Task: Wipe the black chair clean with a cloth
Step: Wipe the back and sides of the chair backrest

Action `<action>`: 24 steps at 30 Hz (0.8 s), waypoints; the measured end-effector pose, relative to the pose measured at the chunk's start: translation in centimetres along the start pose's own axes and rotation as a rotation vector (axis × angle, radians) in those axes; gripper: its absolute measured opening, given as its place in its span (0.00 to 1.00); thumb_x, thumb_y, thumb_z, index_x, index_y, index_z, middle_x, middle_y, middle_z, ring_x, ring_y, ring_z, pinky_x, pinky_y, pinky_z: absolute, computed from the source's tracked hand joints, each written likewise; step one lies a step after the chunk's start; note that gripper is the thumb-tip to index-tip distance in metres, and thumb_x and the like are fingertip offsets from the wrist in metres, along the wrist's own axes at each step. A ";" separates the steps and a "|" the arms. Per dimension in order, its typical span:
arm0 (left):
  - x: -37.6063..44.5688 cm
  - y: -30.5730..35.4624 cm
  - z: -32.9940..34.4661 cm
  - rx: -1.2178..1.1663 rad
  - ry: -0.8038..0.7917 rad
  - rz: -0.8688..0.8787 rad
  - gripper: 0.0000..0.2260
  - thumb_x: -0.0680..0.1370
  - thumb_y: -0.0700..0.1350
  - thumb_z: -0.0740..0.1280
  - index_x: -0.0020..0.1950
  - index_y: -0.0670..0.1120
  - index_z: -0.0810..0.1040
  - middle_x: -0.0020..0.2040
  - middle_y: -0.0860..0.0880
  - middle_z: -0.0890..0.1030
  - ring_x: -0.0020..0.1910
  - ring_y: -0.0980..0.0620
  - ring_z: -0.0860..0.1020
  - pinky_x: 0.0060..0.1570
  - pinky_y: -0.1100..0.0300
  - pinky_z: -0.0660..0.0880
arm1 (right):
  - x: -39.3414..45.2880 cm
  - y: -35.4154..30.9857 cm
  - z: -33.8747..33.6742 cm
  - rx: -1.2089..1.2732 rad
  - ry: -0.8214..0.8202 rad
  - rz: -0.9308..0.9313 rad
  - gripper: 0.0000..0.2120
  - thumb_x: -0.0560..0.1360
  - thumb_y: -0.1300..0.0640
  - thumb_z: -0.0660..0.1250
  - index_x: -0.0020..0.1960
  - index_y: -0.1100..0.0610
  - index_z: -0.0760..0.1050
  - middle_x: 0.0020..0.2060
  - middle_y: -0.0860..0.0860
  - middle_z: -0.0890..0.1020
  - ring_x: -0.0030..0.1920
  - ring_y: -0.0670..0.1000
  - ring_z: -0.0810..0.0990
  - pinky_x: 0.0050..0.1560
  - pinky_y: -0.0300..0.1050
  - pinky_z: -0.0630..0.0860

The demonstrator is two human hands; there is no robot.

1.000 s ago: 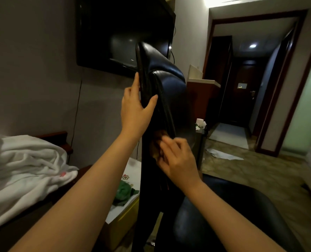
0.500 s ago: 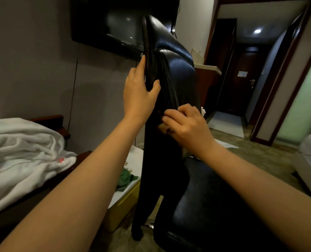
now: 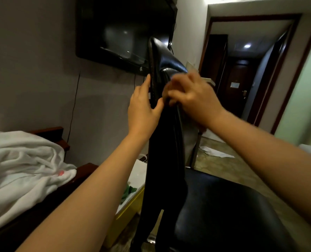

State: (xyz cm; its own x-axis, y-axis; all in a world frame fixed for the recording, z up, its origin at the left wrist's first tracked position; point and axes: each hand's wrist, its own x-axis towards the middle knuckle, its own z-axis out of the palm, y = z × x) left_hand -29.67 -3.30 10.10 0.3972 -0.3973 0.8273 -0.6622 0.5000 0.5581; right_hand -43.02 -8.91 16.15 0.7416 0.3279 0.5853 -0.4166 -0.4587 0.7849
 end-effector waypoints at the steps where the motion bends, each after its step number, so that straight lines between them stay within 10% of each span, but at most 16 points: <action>1: 0.0 -0.1 0.0 -0.011 0.002 -0.008 0.28 0.75 0.41 0.66 0.73 0.47 0.62 0.61 0.45 0.72 0.60 0.48 0.73 0.59 0.48 0.74 | 1.0 0.6 0.2 -0.029 0.009 0.042 0.10 0.71 0.57 0.62 0.43 0.58 0.82 0.49 0.60 0.81 0.45 0.61 0.80 0.37 0.48 0.79; 9: -0.3 0.1 -0.1 0.019 0.016 0.008 0.28 0.75 0.43 0.66 0.74 0.48 0.61 0.60 0.45 0.73 0.57 0.47 0.75 0.57 0.48 0.74 | -5.3 -5.5 1.8 0.171 -0.054 0.394 0.09 0.73 0.58 0.63 0.48 0.62 0.77 0.46 0.57 0.78 0.37 0.56 0.74 0.28 0.42 0.71; 24: -3.3 4.0 0.2 0.040 0.087 0.056 0.27 0.76 0.42 0.65 0.74 0.46 0.61 0.59 0.43 0.72 0.55 0.47 0.75 0.55 0.52 0.76 | -13.7 -13.5 -4.4 0.270 -0.341 0.125 0.13 0.70 0.58 0.58 0.43 0.55 0.82 0.43 0.52 0.81 0.38 0.51 0.79 0.31 0.39 0.76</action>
State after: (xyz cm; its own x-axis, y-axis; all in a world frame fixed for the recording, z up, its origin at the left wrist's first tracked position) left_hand -33.75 -0.13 9.55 0.4118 -0.3003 0.8603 -0.7089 0.4876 0.5096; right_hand -49.83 -3.53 -1.58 0.8440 -0.0138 0.5361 -0.3953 -0.6916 0.6045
